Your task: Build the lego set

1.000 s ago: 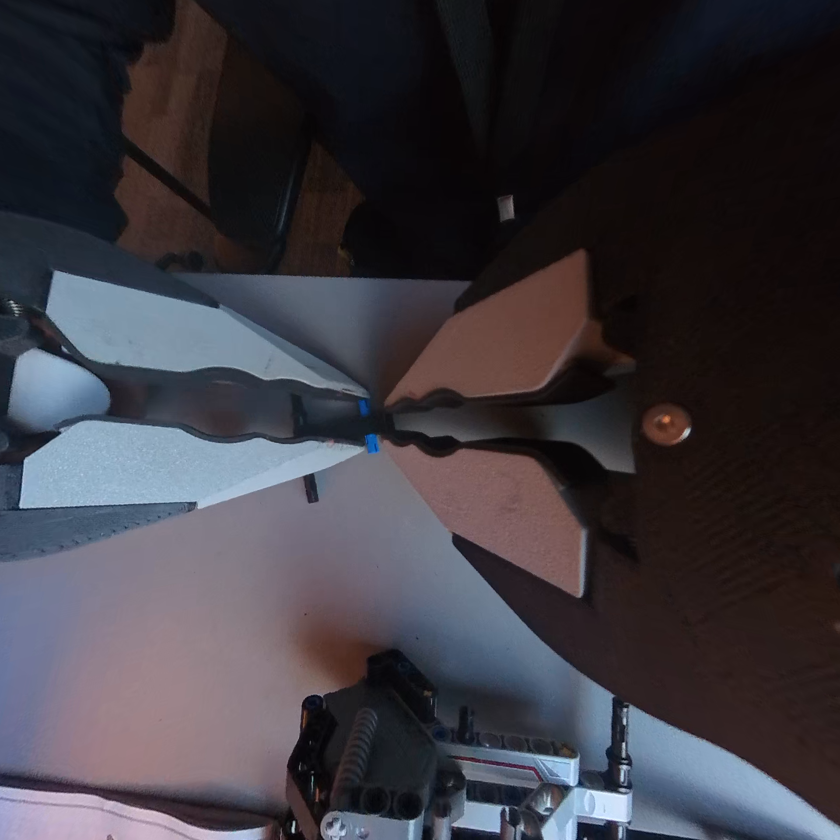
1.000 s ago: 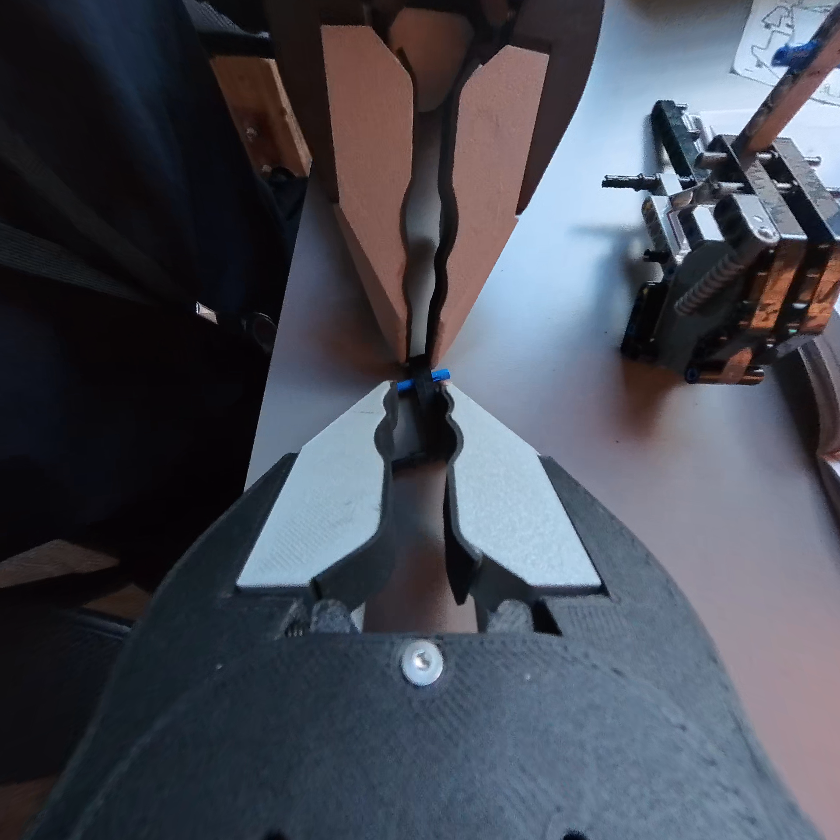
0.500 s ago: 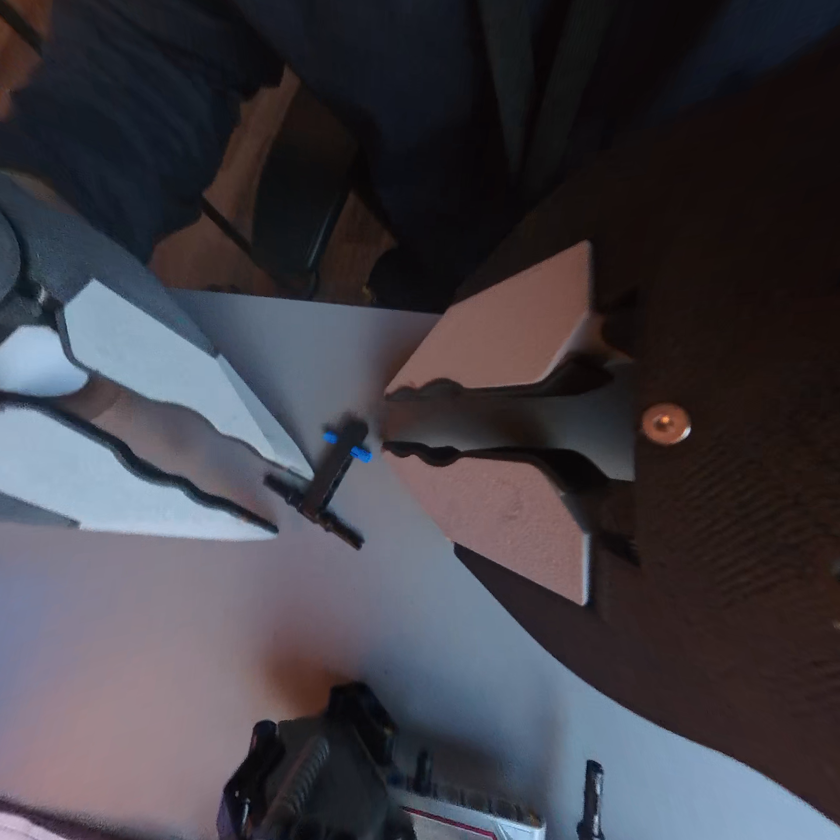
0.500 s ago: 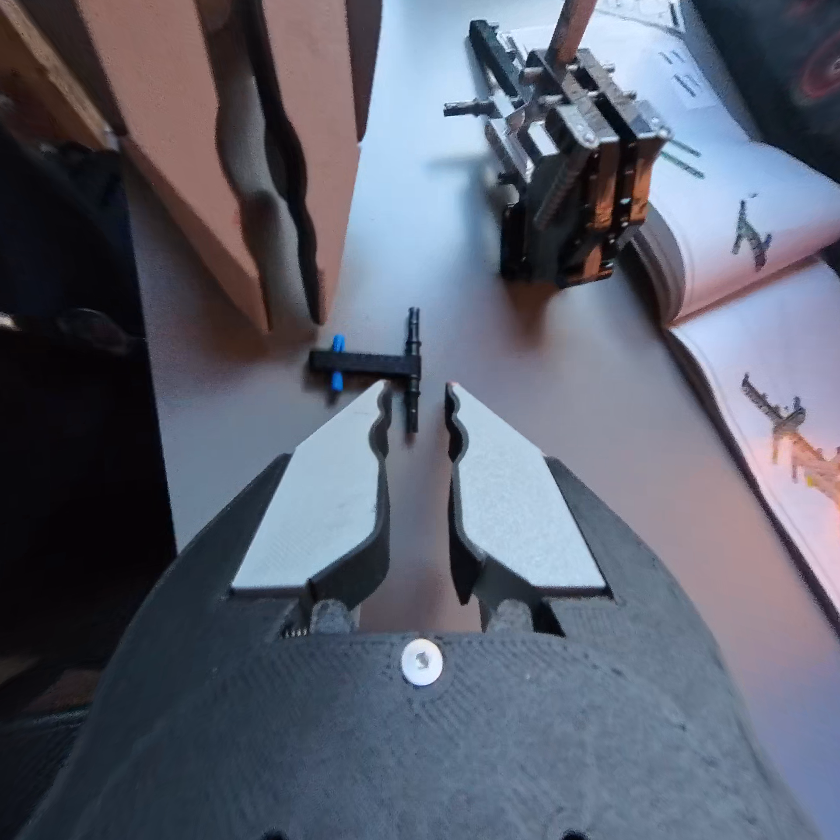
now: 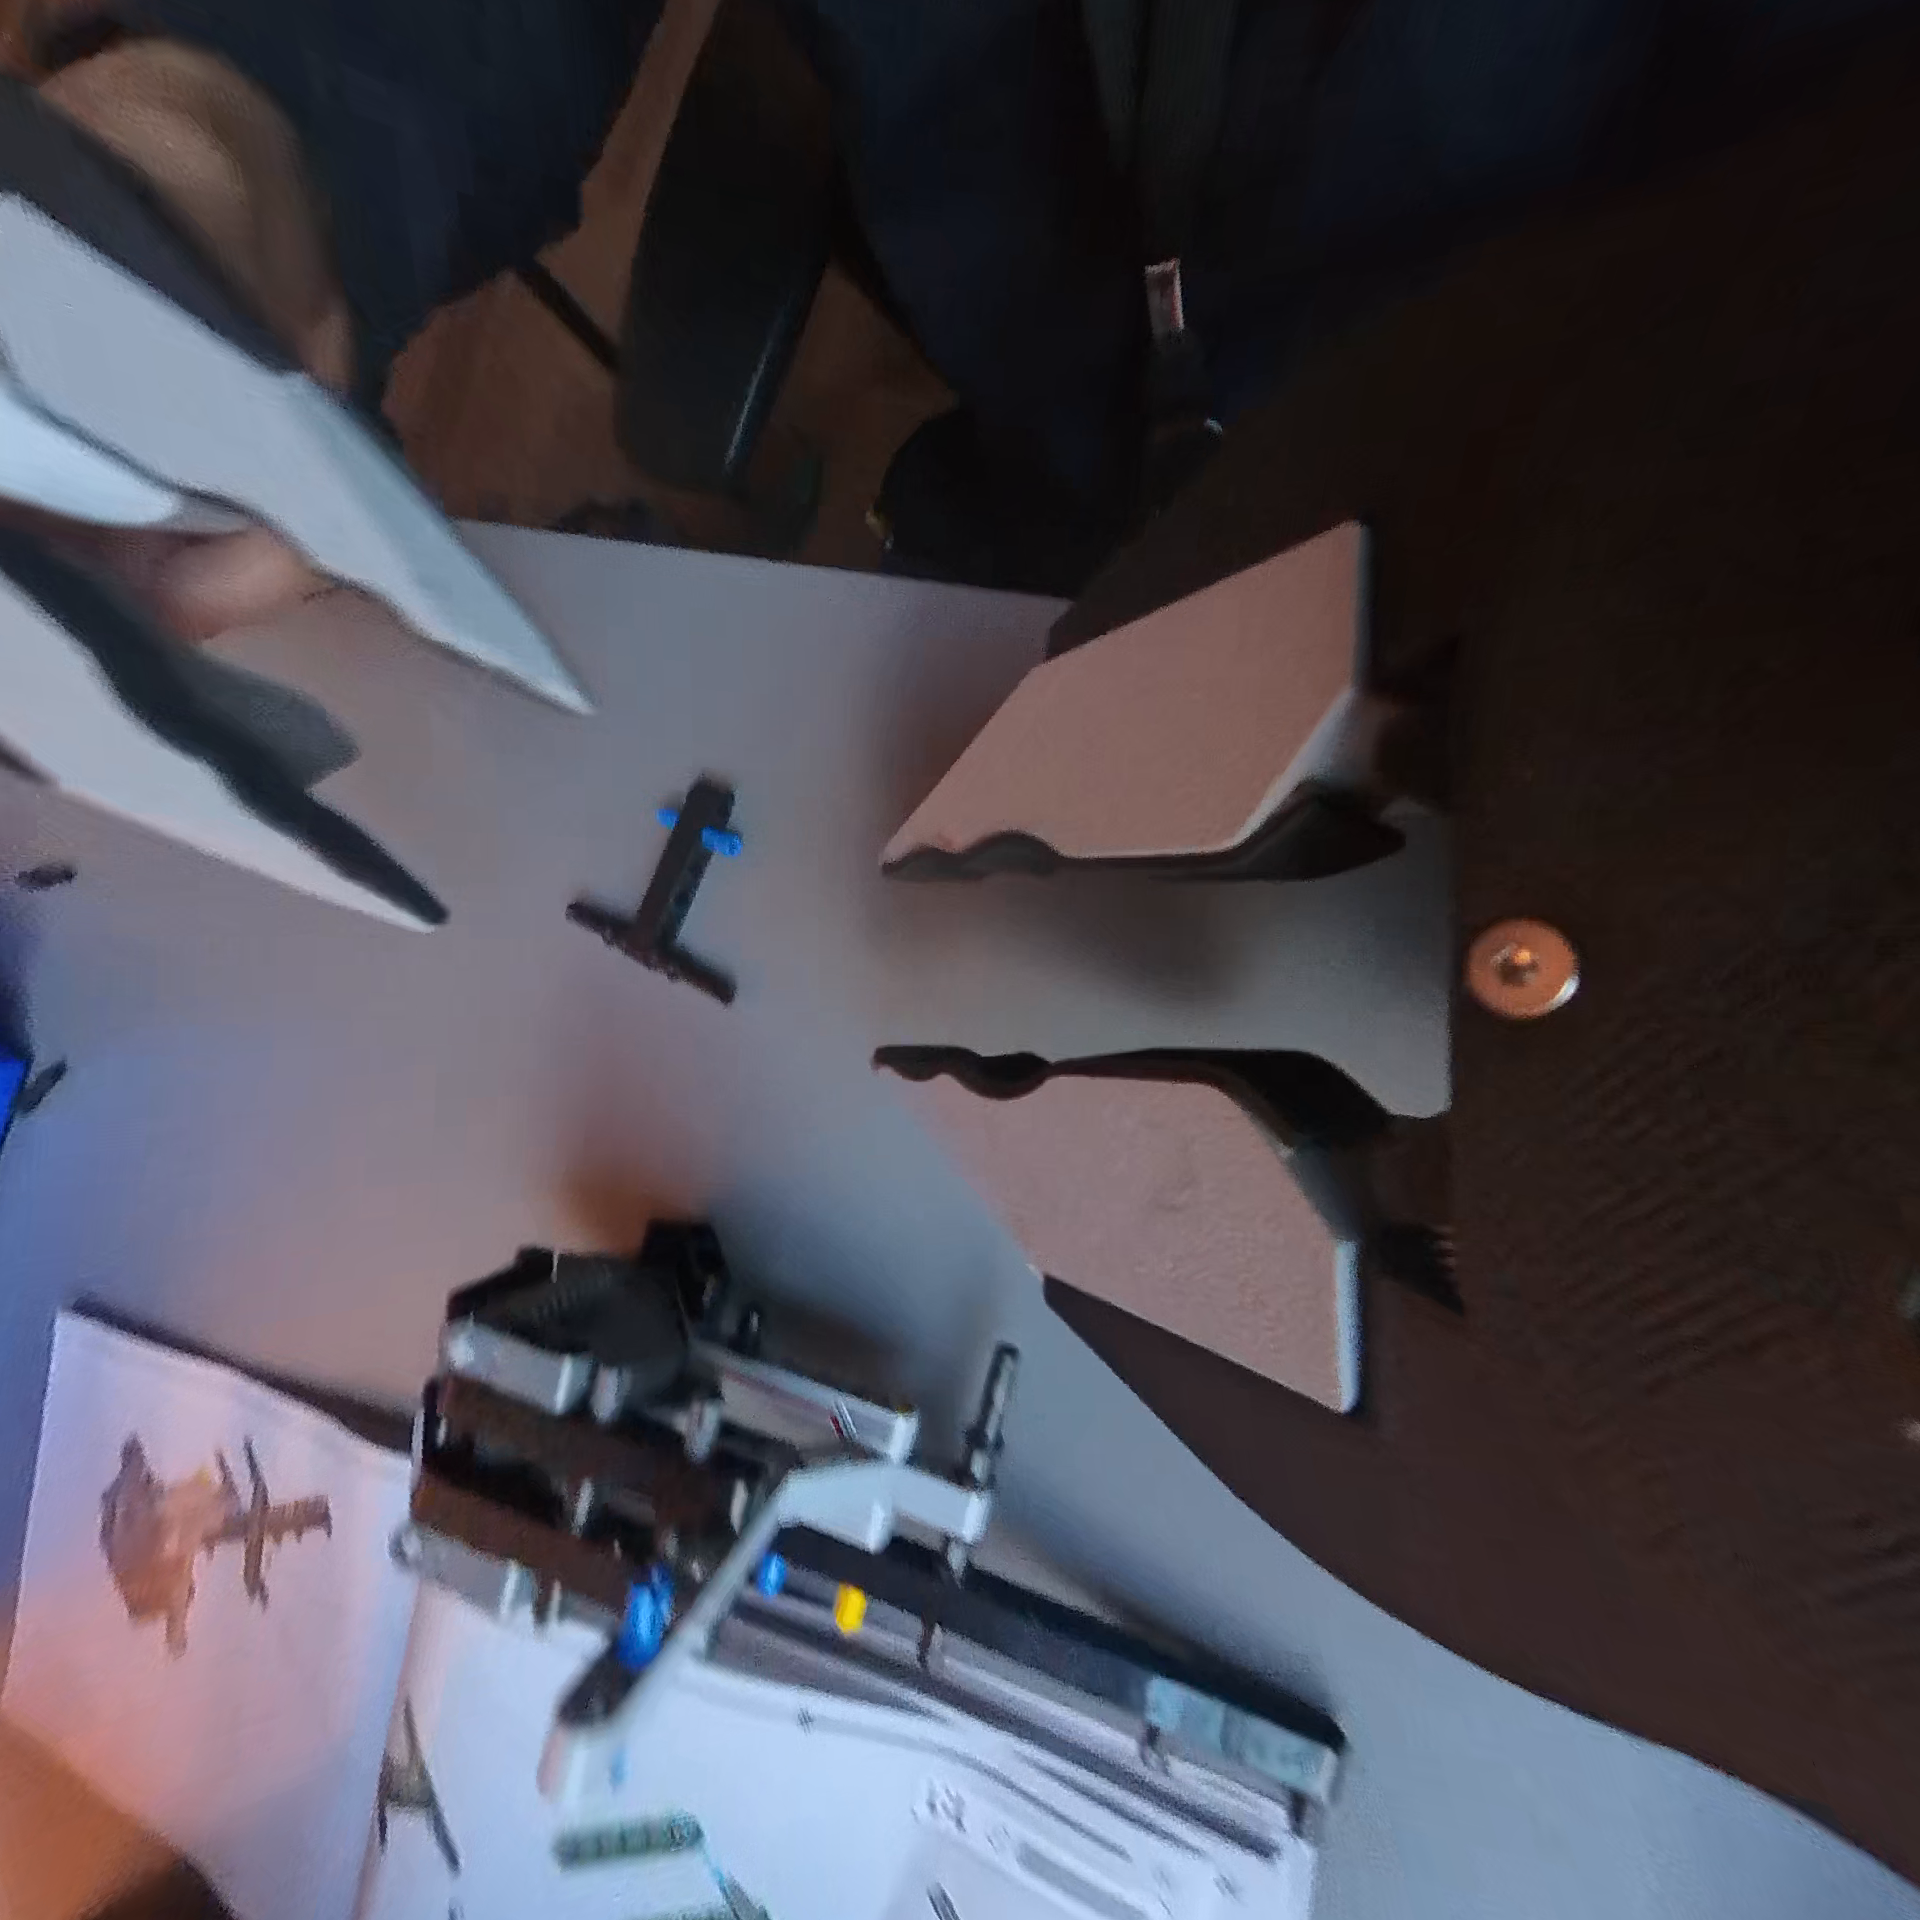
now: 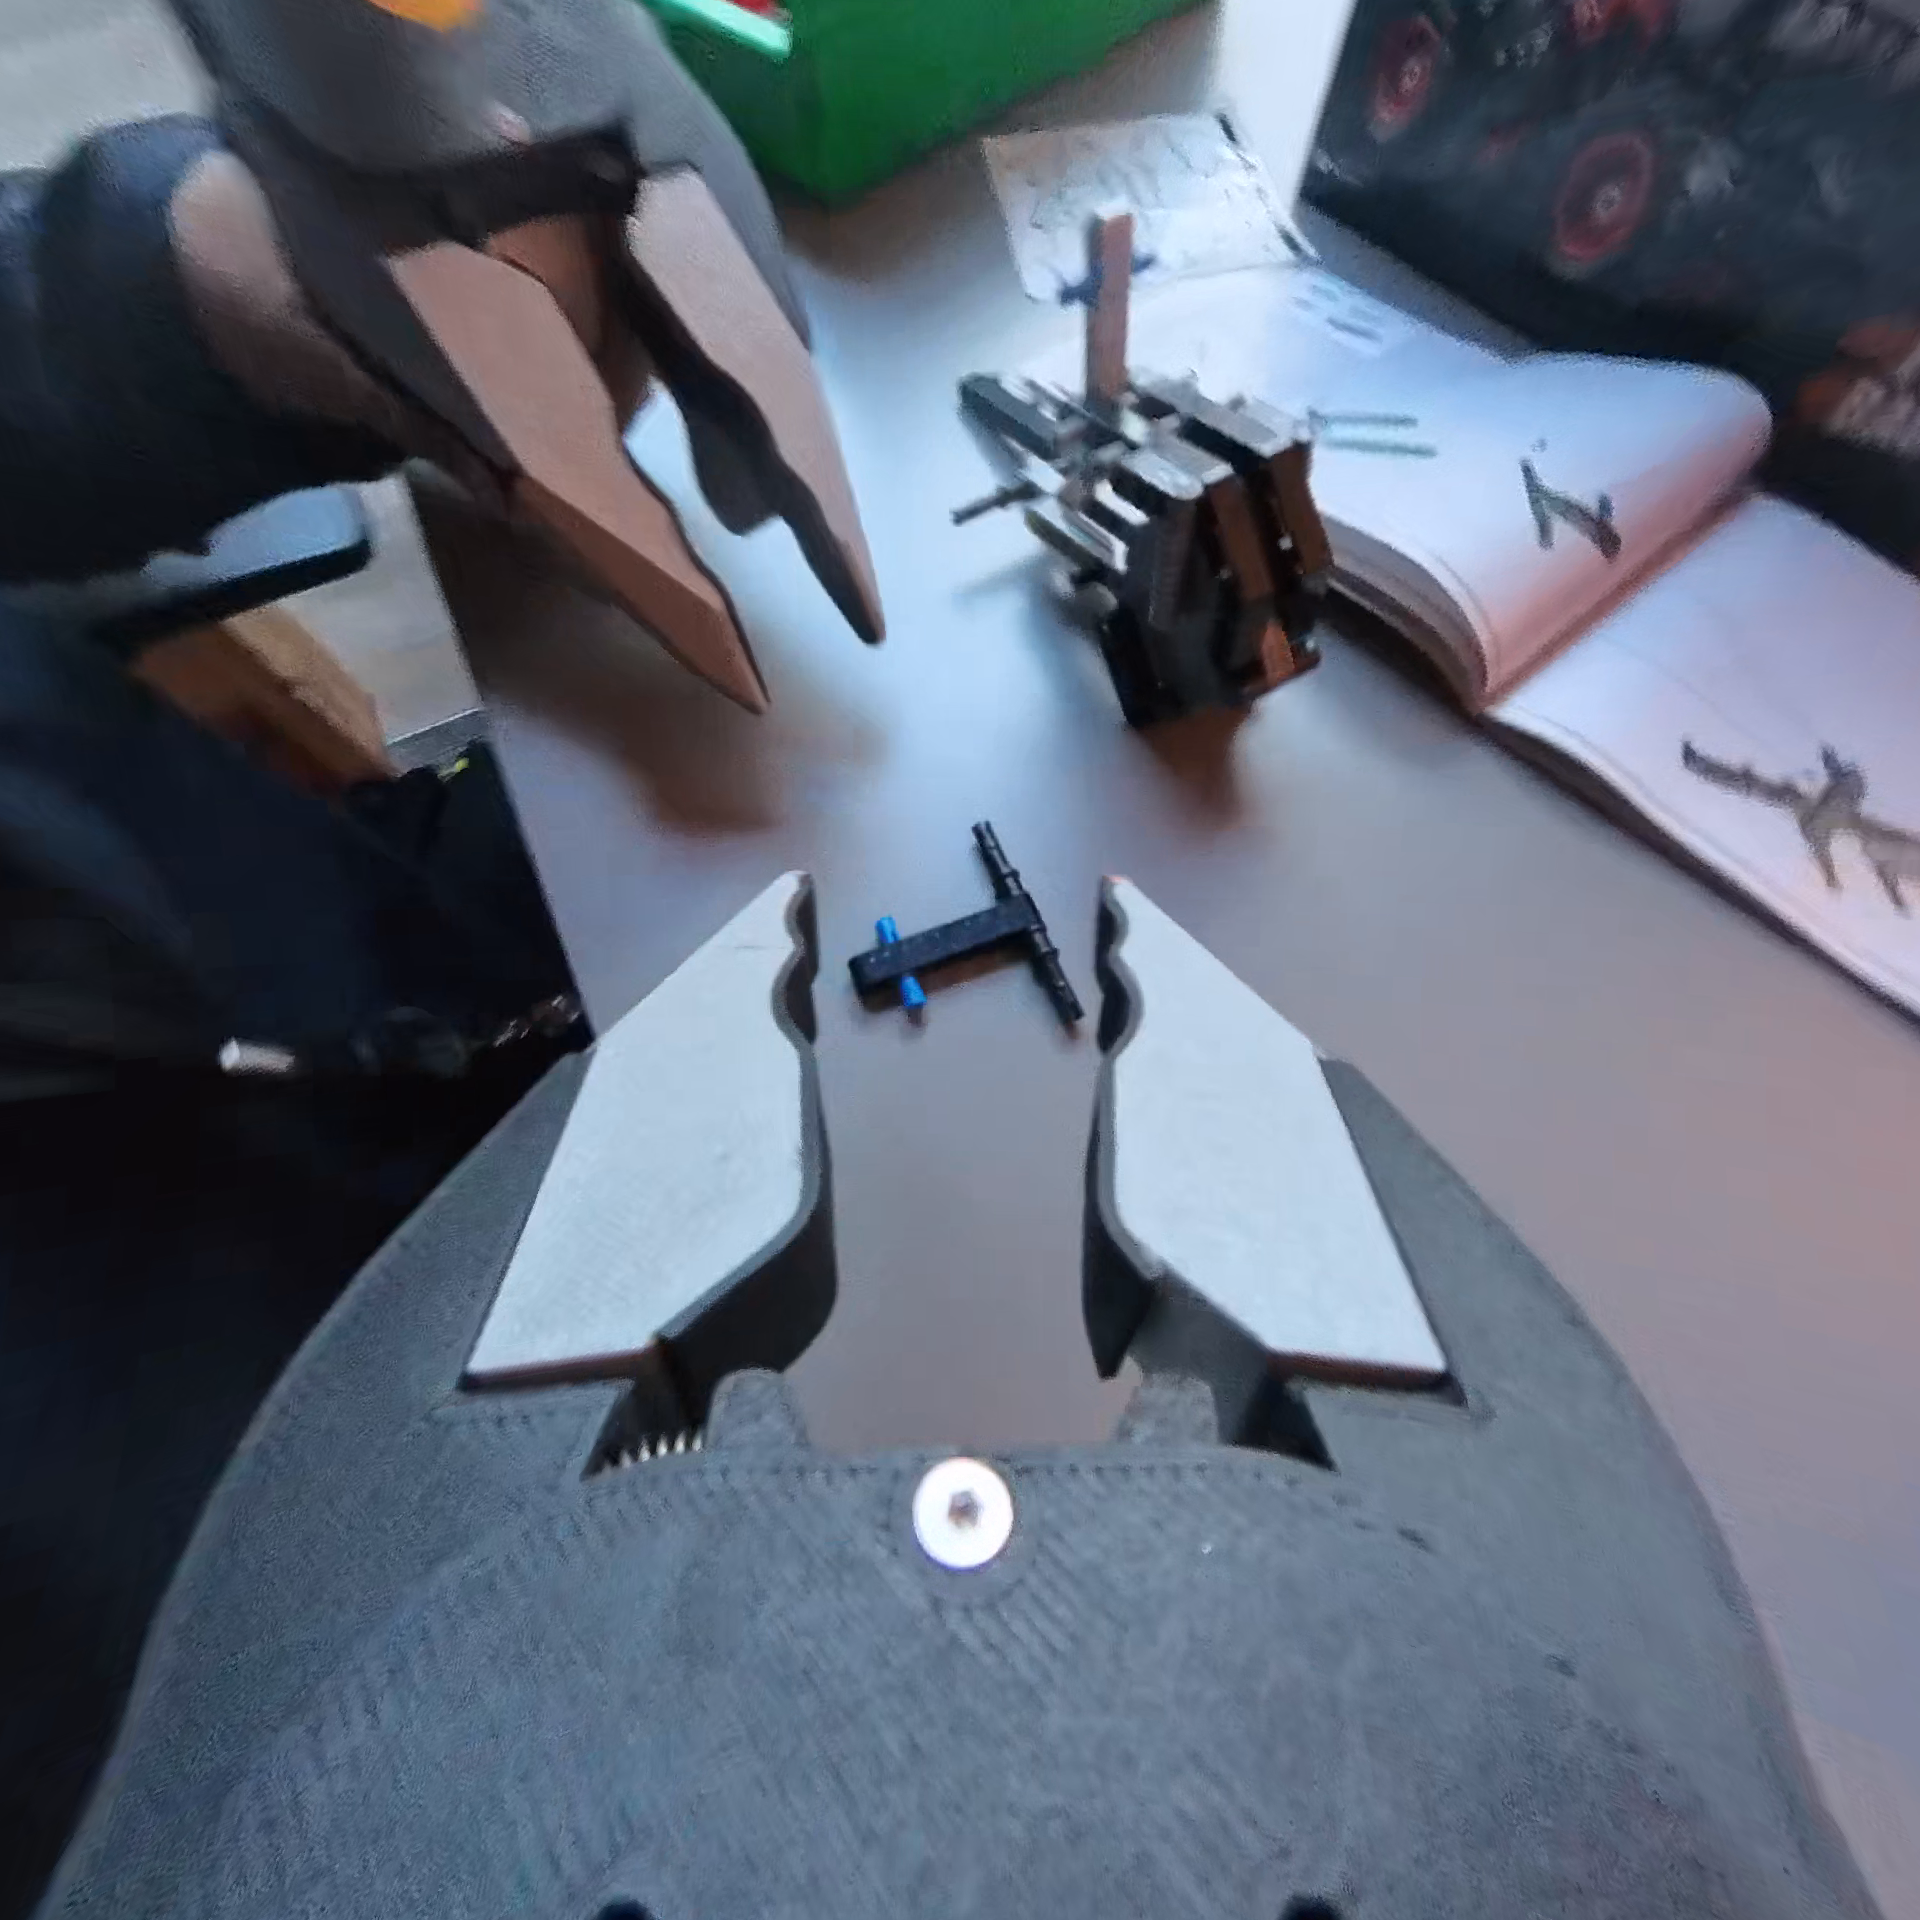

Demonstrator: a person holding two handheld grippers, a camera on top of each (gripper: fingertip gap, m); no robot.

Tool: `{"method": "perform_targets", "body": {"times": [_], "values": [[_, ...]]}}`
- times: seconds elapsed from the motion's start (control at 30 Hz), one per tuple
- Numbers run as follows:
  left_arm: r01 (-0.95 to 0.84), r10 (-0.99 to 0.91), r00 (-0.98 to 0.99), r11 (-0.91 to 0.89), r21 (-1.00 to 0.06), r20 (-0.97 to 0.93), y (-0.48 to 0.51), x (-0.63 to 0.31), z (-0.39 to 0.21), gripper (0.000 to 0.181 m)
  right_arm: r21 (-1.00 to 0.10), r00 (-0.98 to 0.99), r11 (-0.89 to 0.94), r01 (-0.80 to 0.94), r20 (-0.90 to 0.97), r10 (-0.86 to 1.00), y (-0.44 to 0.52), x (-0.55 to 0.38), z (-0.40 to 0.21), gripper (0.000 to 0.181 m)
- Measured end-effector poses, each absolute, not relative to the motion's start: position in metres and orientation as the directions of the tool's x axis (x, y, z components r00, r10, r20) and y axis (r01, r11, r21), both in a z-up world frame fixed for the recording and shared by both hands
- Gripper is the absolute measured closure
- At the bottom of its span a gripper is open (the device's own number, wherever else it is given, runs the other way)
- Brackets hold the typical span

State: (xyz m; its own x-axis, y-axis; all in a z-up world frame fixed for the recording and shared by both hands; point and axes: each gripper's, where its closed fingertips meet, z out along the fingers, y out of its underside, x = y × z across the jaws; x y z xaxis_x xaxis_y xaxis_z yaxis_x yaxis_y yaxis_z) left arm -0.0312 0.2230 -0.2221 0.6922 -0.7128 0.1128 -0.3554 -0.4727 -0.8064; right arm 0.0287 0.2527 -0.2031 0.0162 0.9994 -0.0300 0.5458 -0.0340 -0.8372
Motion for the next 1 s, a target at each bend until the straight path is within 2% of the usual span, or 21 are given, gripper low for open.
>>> {"method": "perform_targets", "body": {"times": [0.03, 0.17, 0.3, 0.53, 0.73, 0.87, 1.0], "values": [[-0.342, -0.702, 0.703, -0.471, -0.813, 0.111, 0.225, -0.037, -0.221, 0.151, -0.826, 0.081, -0.065, 0.56, -0.023, 0.996, 0.255, 0.025, -0.211, 0.123], [-0.323, -0.674, 0.734, -0.453, -0.831, 0.082, 0.229, -0.054, -0.217, 0.151, -0.769, 0.231, -0.118, 0.628, 0.04, 0.972, 0.263, 0.026, -0.237, 0.121], [-0.334, -0.666, 0.745, -0.418, -0.845, 0.035, 0.229, -0.065, -0.214, 0.152, -0.739, 0.256, -0.096, 0.667, 0.106, 0.961, 0.28, 0.039, -0.239, 0.119], [-0.311, -0.657, 0.754, -0.357, -0.881, 0.0, 0.227, -0.084, -0.203, 0.151, -0.714, 0.35, -0.169, 0.679, 0.112, 0.93, 0.329, 0.089, -0.239, 0.131], [-0.253, -0.664, 0.747, -0.34, -0.906, 0.04, 0.225, -0.086, -0.195, 0.152, -0.724, 0.313, -0.196, 0.661, 0.029, 0.949, 0.333, 0.101, -0.243, 0.131], [-0.282, -0.664, 0.748, -0.338, -0.898, 0.015, 0.225, -0.085, -0.198, 0.151, -0.729, 0.23, -0.103, 0.676, 0.077, 0.97, 0.332, 0.101, -0.24, 0.126], [-0.299, -0.648, 0.761, -0.308, -0.903, -0.031, 0.228, -0.088, -0.196, 0.153, -0.802, 0.12, -0.039, 0.596, 0.041, 0.992, 0.334, 0.098, -0.224, 0.123]]}}
